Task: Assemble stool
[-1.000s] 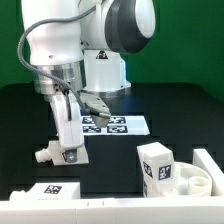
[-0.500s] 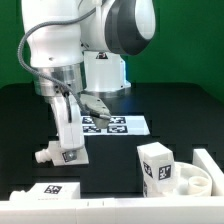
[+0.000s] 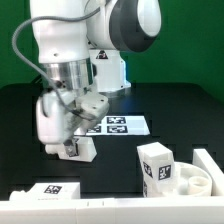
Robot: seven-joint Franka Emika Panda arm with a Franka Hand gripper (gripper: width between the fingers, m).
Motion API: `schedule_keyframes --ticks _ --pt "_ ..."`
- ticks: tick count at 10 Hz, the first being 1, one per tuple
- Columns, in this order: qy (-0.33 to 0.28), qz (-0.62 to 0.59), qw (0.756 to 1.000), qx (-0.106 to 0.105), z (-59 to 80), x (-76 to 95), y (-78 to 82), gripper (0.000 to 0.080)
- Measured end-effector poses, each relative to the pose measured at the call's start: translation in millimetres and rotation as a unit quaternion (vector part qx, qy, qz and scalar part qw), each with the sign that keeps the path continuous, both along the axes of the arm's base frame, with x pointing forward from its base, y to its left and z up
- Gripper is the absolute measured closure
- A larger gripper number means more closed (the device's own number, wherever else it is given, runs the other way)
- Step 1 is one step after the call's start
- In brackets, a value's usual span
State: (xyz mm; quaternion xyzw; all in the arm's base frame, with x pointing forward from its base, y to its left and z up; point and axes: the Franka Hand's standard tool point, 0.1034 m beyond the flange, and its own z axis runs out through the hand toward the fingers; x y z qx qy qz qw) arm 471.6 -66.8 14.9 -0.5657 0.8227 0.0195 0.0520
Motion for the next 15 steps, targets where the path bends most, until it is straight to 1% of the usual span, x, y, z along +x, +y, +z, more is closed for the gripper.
schedule_keyframes --ticks 1,2,4,5,6,7,8,10,14,15 --pt "0.015 0.005 1.0 0.014 2.1 3.6 5.1 0.0469" --pt "0.013 -0.027 0.999 0.015 1.3 4.4 3.5 0.0469" --pt "0.019 -0.083 0.996 0.02 0.1 3.6 5.6 0.0468" --pt "0.034 -0.172 0.984 0.031 -0.6 2.4 10.7 0.0468" --pt "0.044 -0.25 0.967 0.035 -1.1 3.0 17.2 0.0468" --pt "0.052 -0.328 0.942 0.038 -1.2 4.3 24.4 0.0468" --pt "0.05 -0.367 0.928 0.036 -1.2 6.5 29.4 0.0468" --pt "0.04 -0.384 0.922 0.037 -1.3 8.4 35.0 0.0468" --pt "0.033 -0.35 0.935 0.036 -1.3 7.9 36.9 0.0454" --pt "0.031 -0.332 0.942 0.035 -1.0 8.1 36.8 0.0246"
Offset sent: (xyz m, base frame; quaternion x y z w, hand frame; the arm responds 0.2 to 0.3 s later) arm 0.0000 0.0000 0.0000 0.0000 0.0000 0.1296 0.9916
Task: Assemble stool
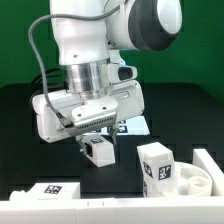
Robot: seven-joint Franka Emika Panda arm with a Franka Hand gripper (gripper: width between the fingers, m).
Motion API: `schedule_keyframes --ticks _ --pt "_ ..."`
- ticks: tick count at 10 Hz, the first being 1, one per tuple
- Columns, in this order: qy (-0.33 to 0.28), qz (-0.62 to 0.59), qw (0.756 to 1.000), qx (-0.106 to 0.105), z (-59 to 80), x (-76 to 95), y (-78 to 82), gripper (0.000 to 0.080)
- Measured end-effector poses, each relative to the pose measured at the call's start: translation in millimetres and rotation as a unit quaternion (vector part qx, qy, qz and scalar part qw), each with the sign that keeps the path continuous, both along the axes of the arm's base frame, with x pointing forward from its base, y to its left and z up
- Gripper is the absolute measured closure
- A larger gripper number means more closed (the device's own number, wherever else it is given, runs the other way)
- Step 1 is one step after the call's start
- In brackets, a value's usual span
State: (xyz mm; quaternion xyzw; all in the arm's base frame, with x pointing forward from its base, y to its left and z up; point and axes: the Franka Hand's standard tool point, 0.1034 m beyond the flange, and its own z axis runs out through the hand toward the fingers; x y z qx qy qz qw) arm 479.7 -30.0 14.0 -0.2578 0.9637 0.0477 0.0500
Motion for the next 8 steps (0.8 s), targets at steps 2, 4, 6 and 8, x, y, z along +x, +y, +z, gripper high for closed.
schedule_keyframes --ticks 2,4,6,8 --pt "-0.033 0.148 0.988 0.003 18.5 4.5 -1.2 0.018" --pt "-0.062 0.323 0.944 -0.005 27.5 4.6 -2.0 0.0154" --pt "-0.069 0.382 0.921 -0.013 26.2 3.9 -2.7 0.015" --pt "-0.062 0.532 0.844 -0.014 29.9 11.1 7.1 0.015"
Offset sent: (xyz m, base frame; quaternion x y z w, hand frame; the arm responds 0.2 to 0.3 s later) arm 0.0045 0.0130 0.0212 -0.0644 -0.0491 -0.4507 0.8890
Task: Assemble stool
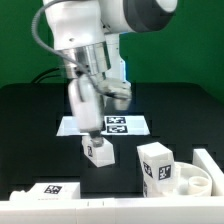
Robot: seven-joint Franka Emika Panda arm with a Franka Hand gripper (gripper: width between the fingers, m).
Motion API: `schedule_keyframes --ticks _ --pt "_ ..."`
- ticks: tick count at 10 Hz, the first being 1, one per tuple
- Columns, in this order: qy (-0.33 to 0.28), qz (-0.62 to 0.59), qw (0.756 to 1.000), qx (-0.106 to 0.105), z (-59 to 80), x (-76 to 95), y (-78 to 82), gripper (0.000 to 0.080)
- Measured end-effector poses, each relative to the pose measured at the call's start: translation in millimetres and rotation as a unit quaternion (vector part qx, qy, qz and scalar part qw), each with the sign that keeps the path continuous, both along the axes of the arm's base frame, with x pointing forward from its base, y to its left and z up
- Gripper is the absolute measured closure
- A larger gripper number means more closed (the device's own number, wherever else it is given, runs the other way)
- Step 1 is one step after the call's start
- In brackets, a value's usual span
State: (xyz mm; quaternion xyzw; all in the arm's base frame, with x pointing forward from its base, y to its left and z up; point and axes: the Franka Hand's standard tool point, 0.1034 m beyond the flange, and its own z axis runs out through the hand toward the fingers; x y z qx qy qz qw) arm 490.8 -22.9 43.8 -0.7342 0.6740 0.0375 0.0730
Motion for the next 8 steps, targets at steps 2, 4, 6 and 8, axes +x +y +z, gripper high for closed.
schedule_keyframes --ticks 2,4,6,8 --pt "-0.023 0.204 0.979 -0.007 4.4 1.2 6.4 0.015" --pt "-0.025 0.249 0.968 -0.011 3.2 -0.6 7.4 0.015" --pt "-0.032 0.346 0.938 -0.019 2.1 -0.7 5.6 0.015" --pt "-0.028 0.547 0.836 -0.038 5.5 8.2 8.9 0.015"
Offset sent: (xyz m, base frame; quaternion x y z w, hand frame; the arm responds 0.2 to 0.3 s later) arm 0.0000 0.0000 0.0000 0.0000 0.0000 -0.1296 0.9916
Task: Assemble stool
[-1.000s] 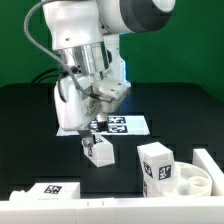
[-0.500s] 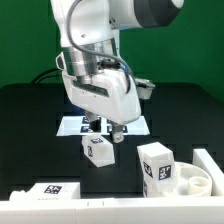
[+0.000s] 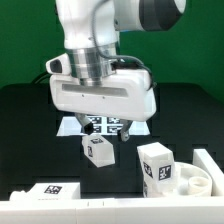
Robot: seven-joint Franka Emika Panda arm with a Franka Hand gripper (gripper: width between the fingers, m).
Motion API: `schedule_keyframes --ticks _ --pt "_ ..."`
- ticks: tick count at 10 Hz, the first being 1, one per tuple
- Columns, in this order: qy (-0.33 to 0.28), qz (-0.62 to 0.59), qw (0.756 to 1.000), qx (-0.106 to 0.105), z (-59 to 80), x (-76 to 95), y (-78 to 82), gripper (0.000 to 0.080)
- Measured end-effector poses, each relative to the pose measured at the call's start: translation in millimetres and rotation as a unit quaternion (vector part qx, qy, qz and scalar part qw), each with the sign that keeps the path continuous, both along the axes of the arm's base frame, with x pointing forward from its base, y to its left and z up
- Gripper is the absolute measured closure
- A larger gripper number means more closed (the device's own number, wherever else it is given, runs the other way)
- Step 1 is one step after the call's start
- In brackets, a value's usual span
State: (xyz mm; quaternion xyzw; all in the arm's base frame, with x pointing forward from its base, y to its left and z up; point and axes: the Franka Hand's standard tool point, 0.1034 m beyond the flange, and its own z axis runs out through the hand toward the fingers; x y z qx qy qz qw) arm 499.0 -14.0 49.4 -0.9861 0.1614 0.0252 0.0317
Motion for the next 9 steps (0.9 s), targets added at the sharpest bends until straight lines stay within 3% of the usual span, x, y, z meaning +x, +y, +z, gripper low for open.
schedule_keyframes --ticks 2,4,5,6,7,9 --pt "0.001 0.096 0.995 -0.004 1.4 1.9 2.4 0.015" --pt "0.015 0.095 0.995 0.005 0.4 -1.9 1.6 0.015" --pt "0.028 0.096 0.995 0.01 1.5 -1.0 -6.8 0.015" --pt "0.031 0.152 0.988 -0.008 3.0 2.3 -2.2 0.015" --pt "0.067 0.22 0.973 -0.004 4.0 -0.3 9.7 0.015" --pt "0.126 0.267 0.955 0.016 1.9 0.3 15.7 0.015"
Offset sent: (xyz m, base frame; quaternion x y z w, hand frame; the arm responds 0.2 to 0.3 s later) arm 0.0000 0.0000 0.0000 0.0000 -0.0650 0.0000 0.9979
